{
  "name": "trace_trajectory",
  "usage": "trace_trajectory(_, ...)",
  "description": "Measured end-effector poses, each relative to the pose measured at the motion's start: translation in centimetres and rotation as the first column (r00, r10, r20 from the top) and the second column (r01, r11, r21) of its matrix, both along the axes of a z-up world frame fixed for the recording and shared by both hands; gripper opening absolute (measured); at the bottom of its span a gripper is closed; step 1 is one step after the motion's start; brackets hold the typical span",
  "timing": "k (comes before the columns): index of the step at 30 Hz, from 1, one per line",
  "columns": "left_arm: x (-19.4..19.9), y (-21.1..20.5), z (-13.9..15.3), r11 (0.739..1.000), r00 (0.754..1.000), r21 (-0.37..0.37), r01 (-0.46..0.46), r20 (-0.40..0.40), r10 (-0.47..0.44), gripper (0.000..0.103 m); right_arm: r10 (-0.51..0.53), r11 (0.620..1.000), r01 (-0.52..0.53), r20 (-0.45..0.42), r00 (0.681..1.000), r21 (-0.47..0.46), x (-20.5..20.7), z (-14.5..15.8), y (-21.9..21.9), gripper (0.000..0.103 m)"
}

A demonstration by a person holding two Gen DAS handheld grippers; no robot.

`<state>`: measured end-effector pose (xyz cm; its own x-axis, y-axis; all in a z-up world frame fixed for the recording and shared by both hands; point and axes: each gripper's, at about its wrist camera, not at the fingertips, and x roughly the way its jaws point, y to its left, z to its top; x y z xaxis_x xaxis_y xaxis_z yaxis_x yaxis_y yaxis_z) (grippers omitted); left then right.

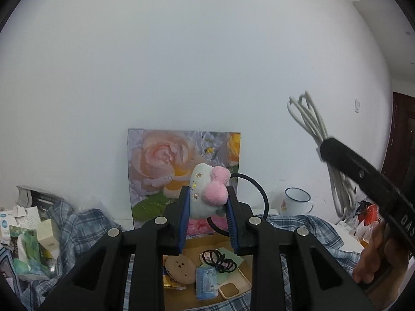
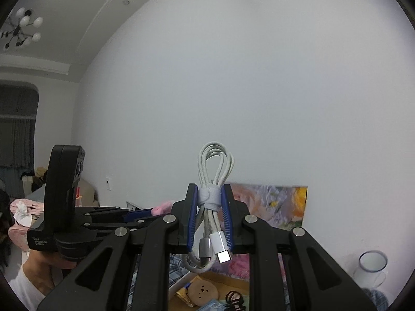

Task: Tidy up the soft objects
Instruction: 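Lift the bunny hair tie with the left tool while the right tool lifts the cable over the box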

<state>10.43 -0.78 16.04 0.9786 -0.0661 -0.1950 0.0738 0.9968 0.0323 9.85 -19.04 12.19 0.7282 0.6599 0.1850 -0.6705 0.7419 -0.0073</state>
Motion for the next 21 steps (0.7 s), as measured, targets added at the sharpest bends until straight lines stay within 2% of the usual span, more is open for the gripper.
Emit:
trace_trajectory(11,3.4,1.5,-4.0,0.999,0.996,0.003,-0.036,-0.082,0.036,0.027,0.010,0.999,-0.015,-0.131,0.991,-0.039,4.8,-3.5,2.6,0.018)
trace_trajectory(21,5.8,1.5,-6.7,0.997,0.988,0.048,-0.056,-0.142,0.062,0.027,0.000,0.997,-0.017,-0.226,0.974,-0.071,8.1,-6.8,5.1,0.018)
